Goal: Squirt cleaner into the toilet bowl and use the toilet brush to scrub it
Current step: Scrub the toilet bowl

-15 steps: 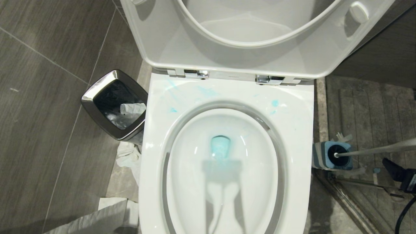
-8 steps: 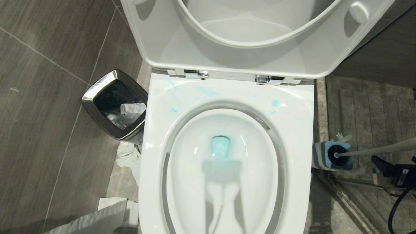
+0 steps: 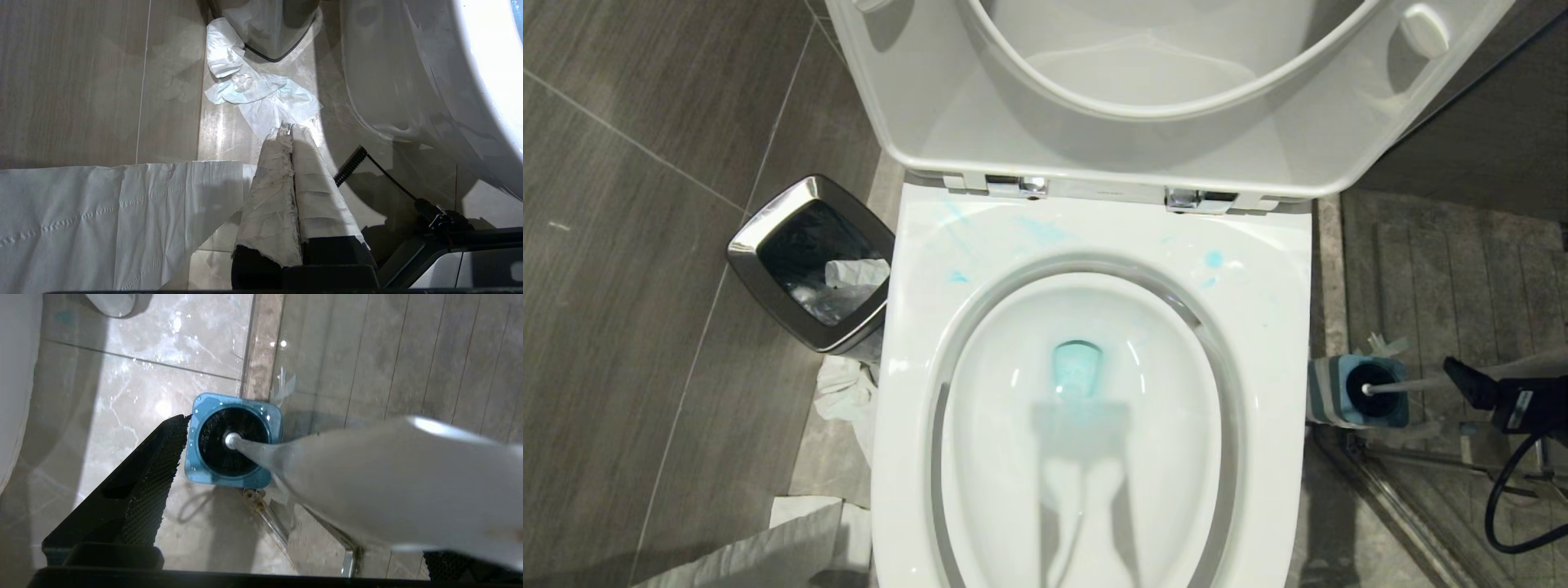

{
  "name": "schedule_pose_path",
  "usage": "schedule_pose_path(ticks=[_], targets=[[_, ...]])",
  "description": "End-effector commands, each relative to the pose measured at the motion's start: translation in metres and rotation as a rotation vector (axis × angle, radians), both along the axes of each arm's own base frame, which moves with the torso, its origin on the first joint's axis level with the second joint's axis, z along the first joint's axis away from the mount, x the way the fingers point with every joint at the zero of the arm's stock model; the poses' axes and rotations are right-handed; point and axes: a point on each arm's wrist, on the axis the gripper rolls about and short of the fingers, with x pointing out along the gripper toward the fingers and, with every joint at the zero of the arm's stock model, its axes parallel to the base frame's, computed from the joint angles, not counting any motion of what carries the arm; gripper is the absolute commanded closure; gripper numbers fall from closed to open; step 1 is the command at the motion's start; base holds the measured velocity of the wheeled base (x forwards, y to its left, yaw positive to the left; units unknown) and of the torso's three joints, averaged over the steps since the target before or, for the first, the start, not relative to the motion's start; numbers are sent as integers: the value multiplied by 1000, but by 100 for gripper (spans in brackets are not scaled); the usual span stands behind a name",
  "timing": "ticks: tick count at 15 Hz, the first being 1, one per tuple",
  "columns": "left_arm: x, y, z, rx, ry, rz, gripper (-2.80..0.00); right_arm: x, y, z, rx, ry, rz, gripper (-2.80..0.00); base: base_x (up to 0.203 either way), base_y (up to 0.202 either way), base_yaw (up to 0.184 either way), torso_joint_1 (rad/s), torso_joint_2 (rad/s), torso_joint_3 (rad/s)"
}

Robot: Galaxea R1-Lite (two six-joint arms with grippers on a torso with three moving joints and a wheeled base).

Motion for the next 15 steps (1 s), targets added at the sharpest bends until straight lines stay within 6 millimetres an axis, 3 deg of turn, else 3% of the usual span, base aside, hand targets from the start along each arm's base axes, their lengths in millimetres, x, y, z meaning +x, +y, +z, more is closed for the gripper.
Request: schedule_pose_path(ticks=[1, 7, 8, 15], targets=[[0, 0, 0, 1, 2, 0, 0, 4, 1, -2, 0, 1, 11, -280, 0, 0, 0, 0, 0, 0], [0, 0, 0, 1, 2, 0, 0, 12, 3, 2, -14, -57, 32, -280, 0, 0, 0, 0, 0, 0], [0, 0, 0, 1, 2, 0, 0, 15, 4, 2, -17, -66, 39, 0, 0, 0, 0, 0, 0, 0], [0, 0, 0, 1, 2, 0, 0, 17, 5, 17, 12, -239, 92, 0, 0, 0, 0, 0, 0, 0]])
